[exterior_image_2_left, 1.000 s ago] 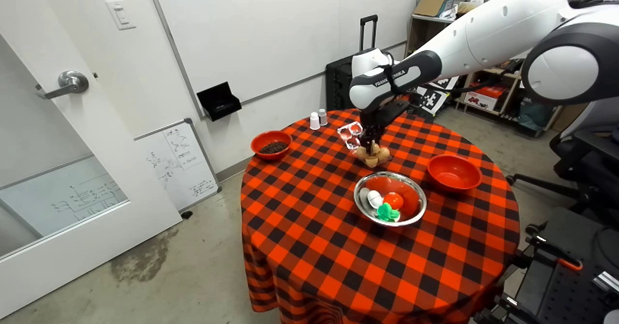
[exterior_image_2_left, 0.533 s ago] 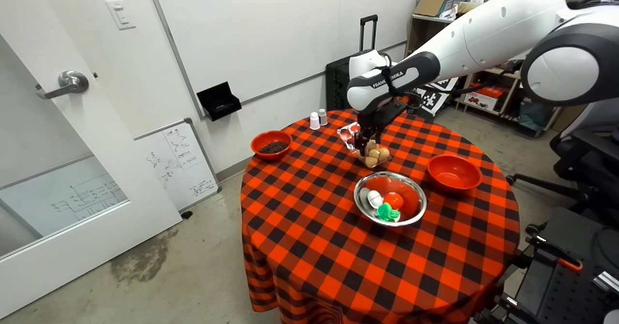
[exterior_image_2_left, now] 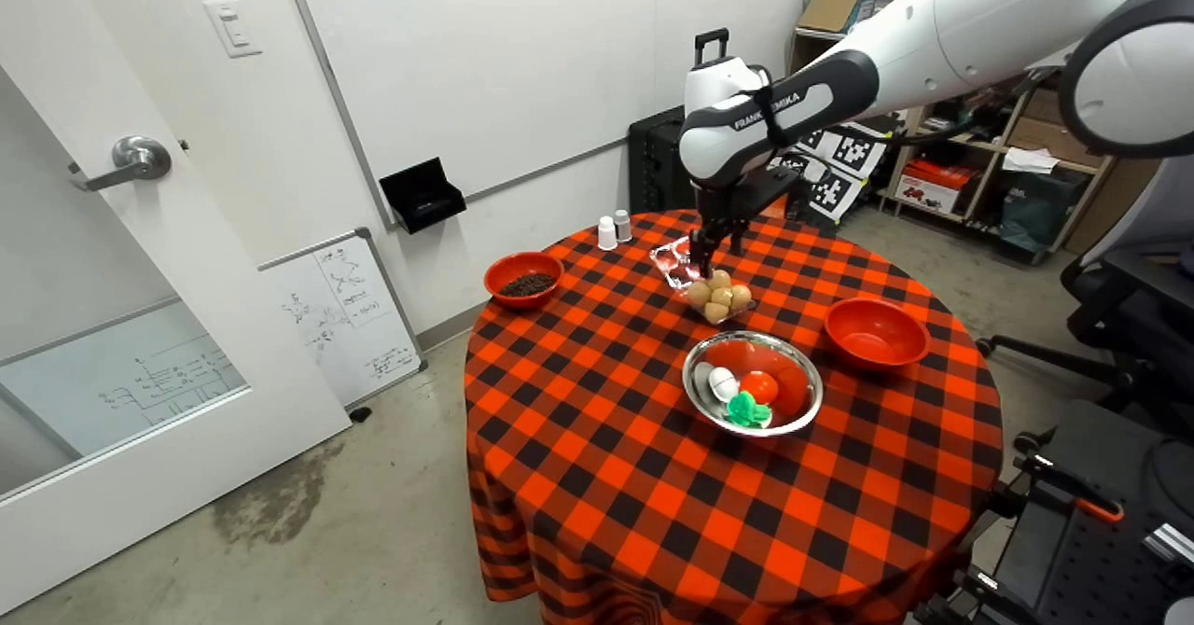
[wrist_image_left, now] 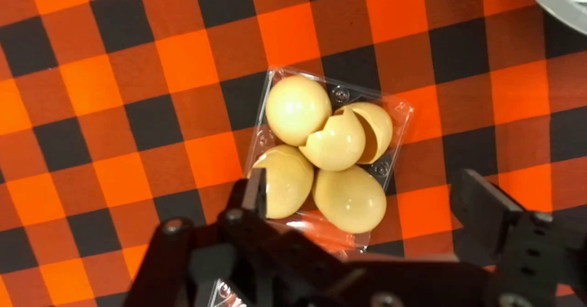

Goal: Put the broccoli and tomato in the silver bowl

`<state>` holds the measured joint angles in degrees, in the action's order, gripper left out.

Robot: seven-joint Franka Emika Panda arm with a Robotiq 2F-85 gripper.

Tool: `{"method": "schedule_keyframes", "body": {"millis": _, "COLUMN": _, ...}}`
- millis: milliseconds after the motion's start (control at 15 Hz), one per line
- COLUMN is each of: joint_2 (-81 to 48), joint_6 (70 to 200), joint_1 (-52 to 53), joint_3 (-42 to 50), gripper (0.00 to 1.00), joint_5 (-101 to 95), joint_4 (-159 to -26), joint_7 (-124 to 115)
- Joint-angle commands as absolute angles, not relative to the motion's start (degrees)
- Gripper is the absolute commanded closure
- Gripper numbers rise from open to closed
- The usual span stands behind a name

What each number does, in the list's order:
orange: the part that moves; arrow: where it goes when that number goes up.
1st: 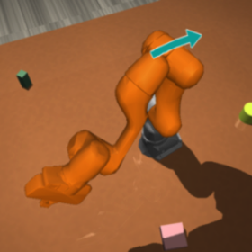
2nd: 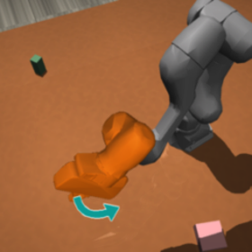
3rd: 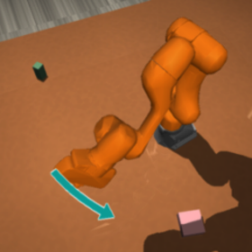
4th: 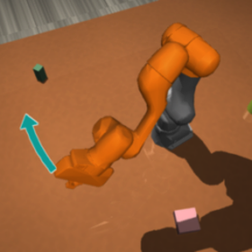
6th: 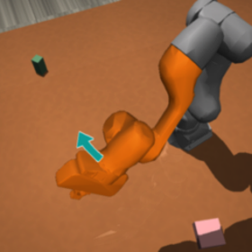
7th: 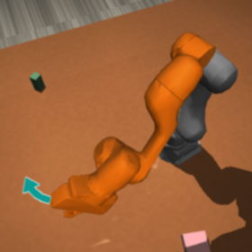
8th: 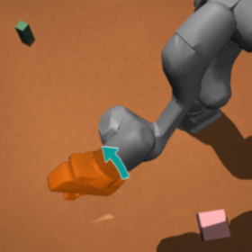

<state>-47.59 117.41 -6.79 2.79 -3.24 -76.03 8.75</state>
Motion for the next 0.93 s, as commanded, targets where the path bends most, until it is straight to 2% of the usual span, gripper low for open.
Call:
{"method": "schedule_keyframes", "body": {"millis": 0, "joint_2": -35.29, "joint_6": 116.58, "joint_1": -8.26, "joint_3": 0.99, "gripper": 0.00, "joint_5": -0.81, "joint_4": -89.45, "joint_7": 11.04}}
{"method": "schedule_keyframes", "body": {"millis": 333, "joint_2": -21.53, "joint_6": 115.95, "joint_1": -9.52, "joint_3": -1.38, "gripper": 0.00, "joint_5": 5.15, "joint_4": -103.18, "joint_7": 15.87}}
{"method": "schedule_keyframes", "body": {"millis": 867, "joint_2": 1.89, "joint_6": 117.55, "joint_1": -8.32, "joint_3": 1.89, "gripper": 0.00, "joint_5": 12.36, "joint_4": -125.26, "joint_7": 14.06}}
